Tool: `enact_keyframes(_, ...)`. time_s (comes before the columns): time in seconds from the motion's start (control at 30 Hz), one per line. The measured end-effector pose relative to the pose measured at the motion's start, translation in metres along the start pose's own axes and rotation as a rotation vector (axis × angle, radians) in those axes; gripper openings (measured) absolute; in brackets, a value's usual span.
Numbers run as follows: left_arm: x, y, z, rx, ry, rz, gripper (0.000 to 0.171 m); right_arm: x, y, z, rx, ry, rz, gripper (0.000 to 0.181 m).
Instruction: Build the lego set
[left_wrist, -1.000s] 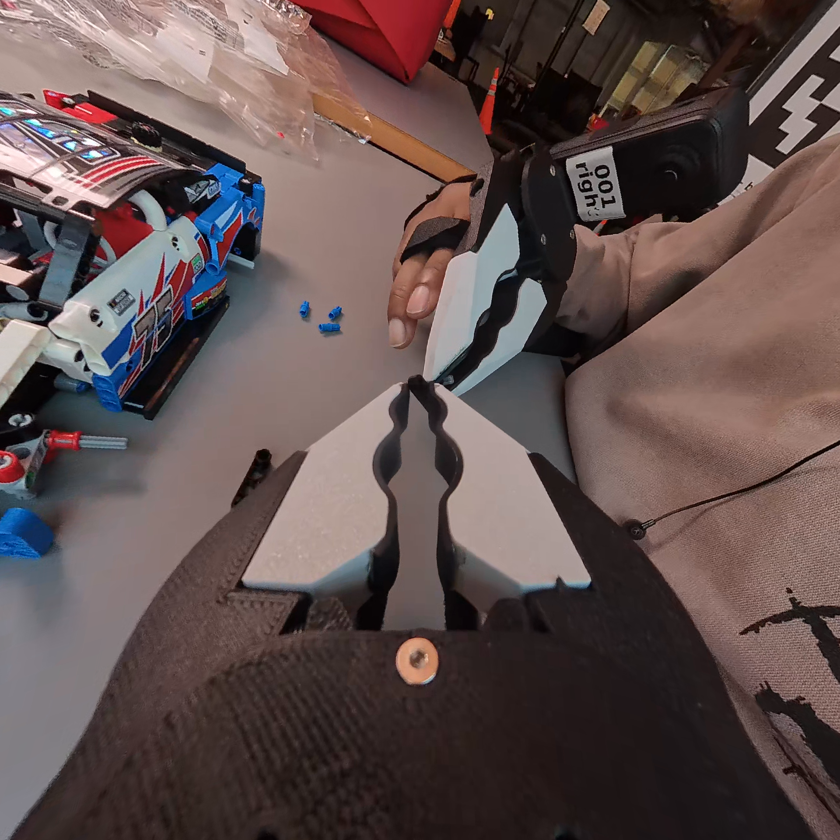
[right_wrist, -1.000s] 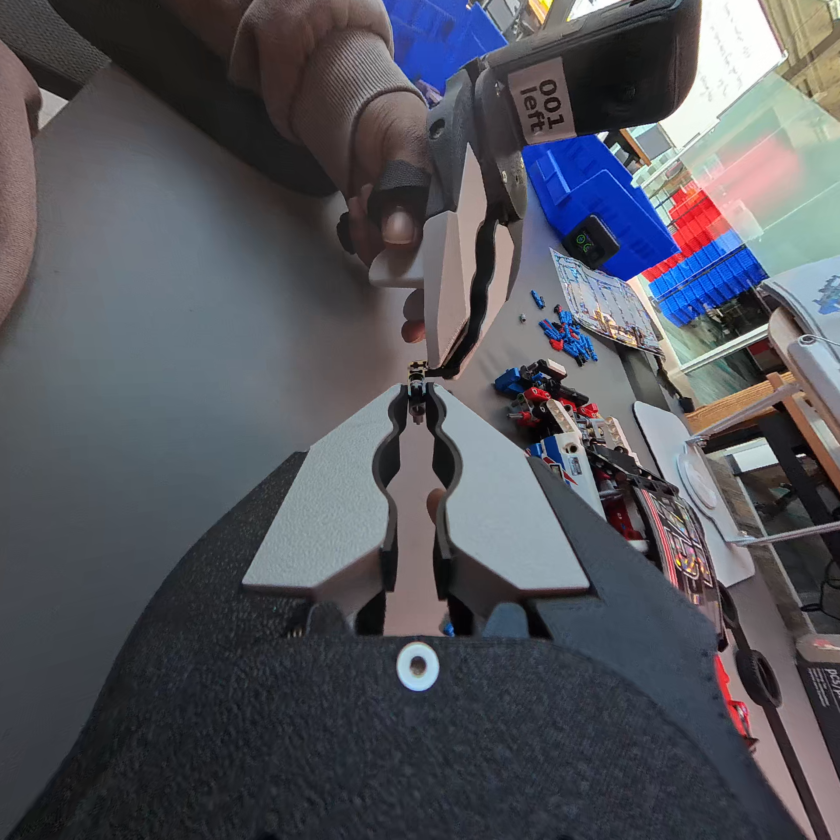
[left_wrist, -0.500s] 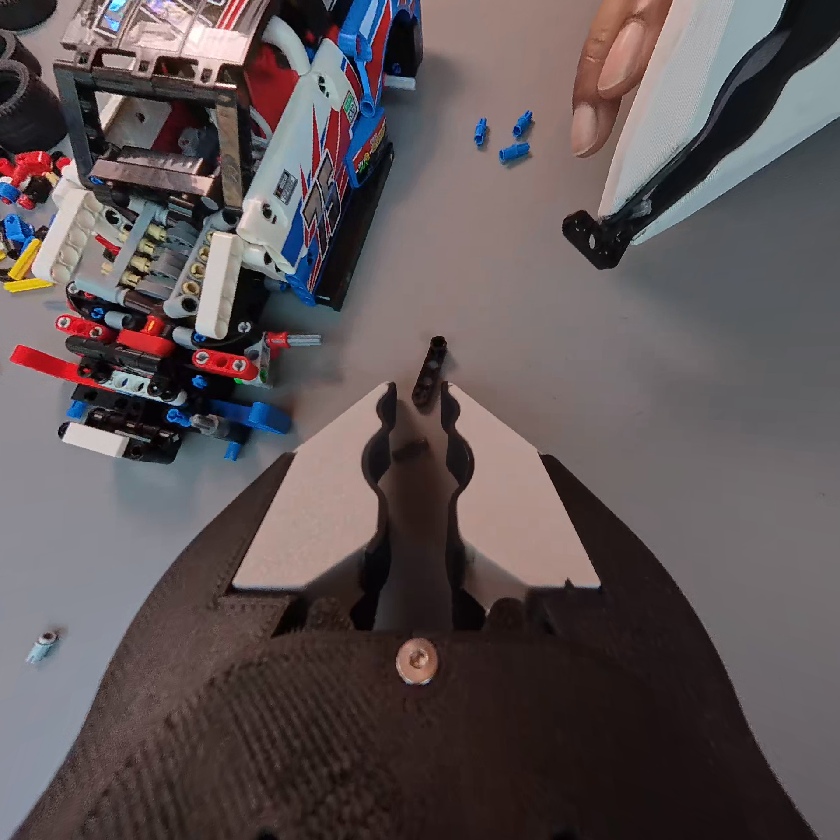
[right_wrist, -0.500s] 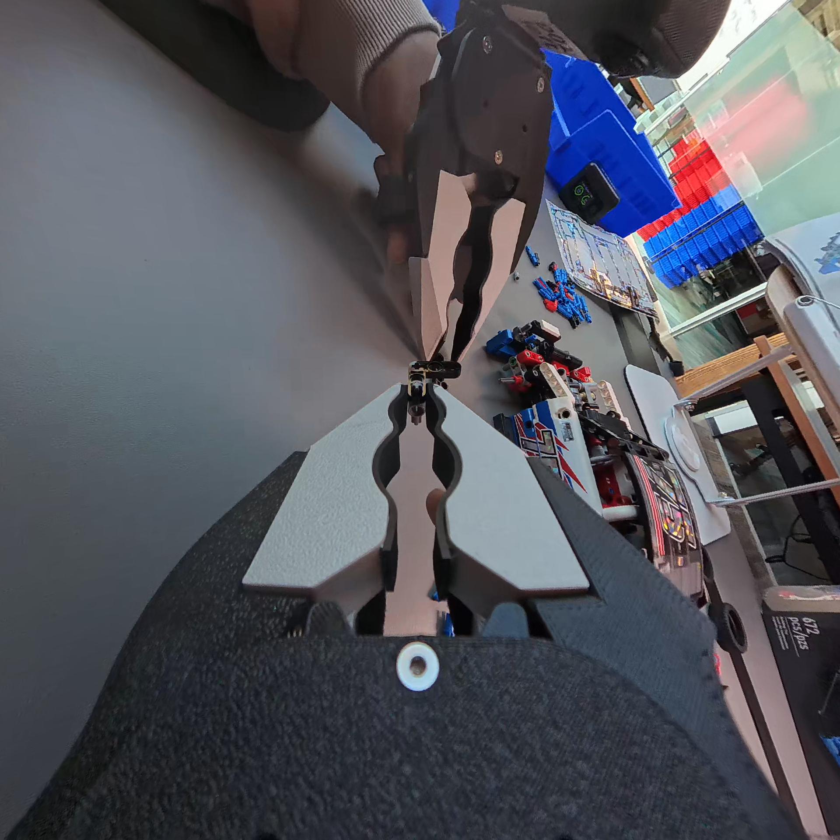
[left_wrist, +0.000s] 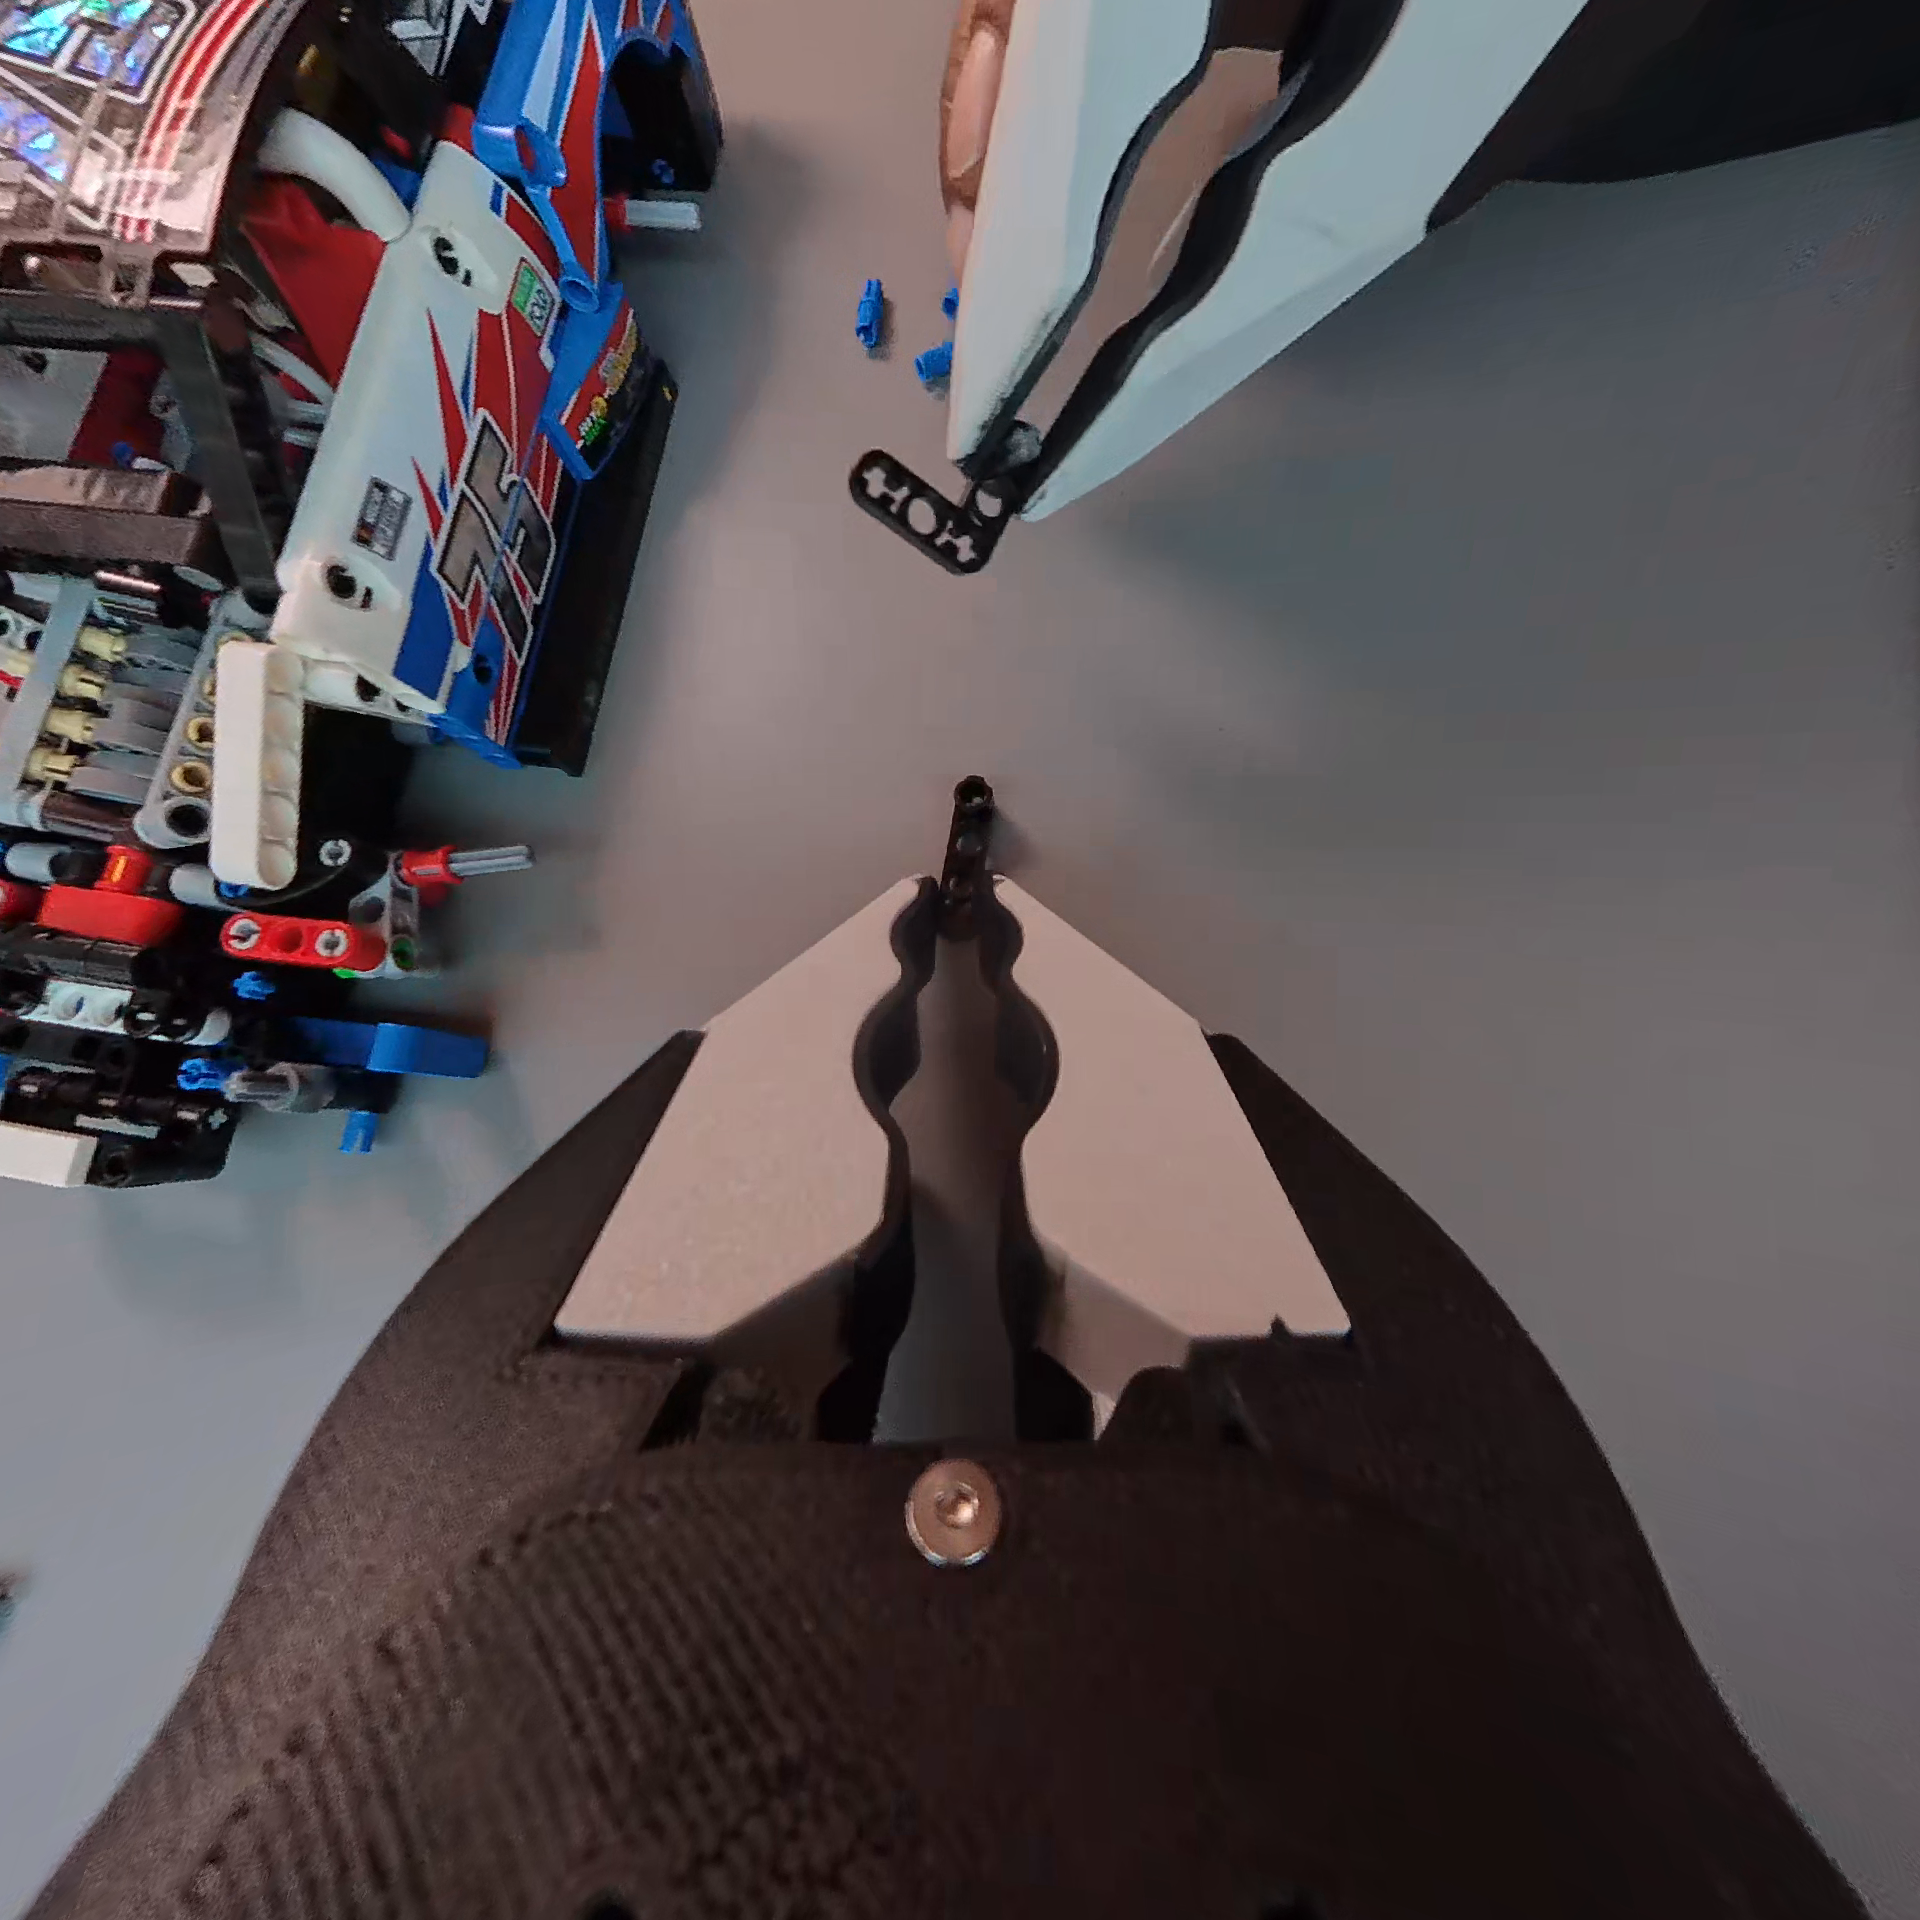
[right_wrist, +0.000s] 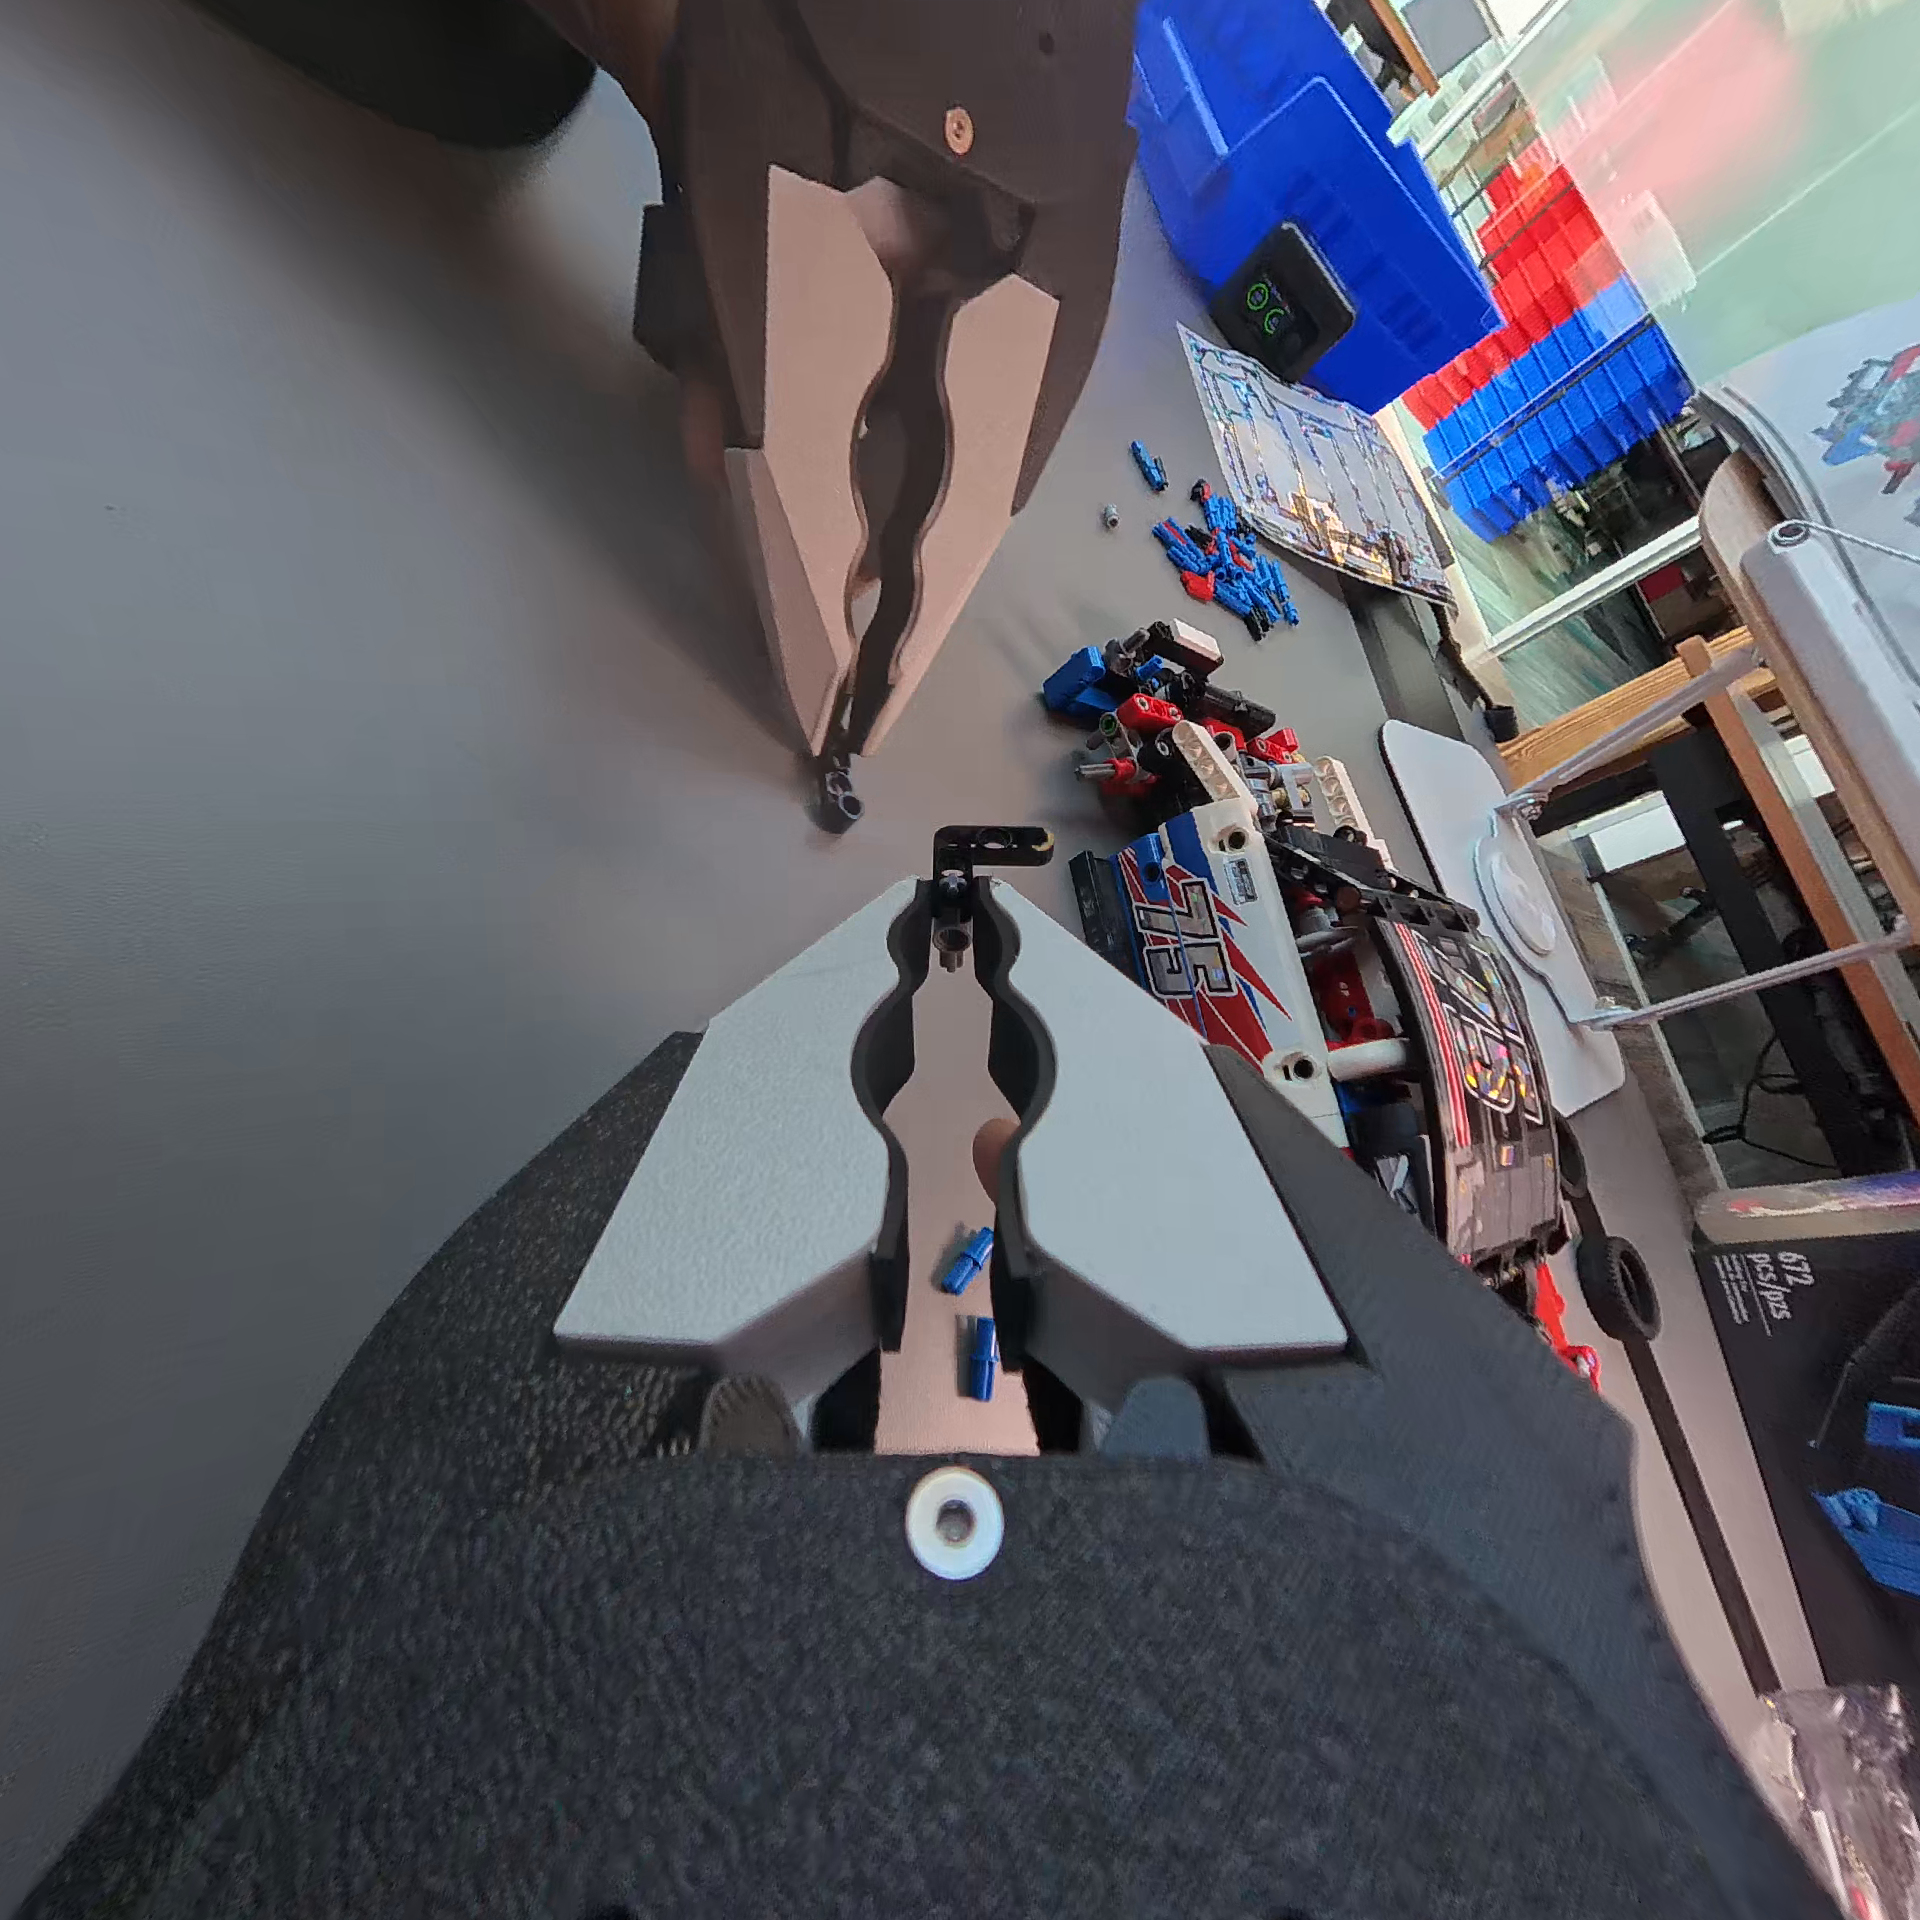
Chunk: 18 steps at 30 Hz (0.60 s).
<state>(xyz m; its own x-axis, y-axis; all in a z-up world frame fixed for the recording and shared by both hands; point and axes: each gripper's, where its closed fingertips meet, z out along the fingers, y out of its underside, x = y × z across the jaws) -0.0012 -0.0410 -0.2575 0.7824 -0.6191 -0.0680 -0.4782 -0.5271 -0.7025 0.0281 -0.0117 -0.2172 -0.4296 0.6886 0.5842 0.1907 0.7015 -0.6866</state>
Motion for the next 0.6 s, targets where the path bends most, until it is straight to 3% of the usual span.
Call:
enact_keyframes(0.27,0.032,-0.017,-0.005,0.098,0.256,-0.261,0.006,0.002,0.005,0.002,-0.021,0.009,0.014,0.005)
enact_keyframes(0.6,0.006,-0.006,-0.007,0.075,0.149,-0.367,0.006,0.003,0.007,0.002,-0.029,0.009,0.031,0.005)
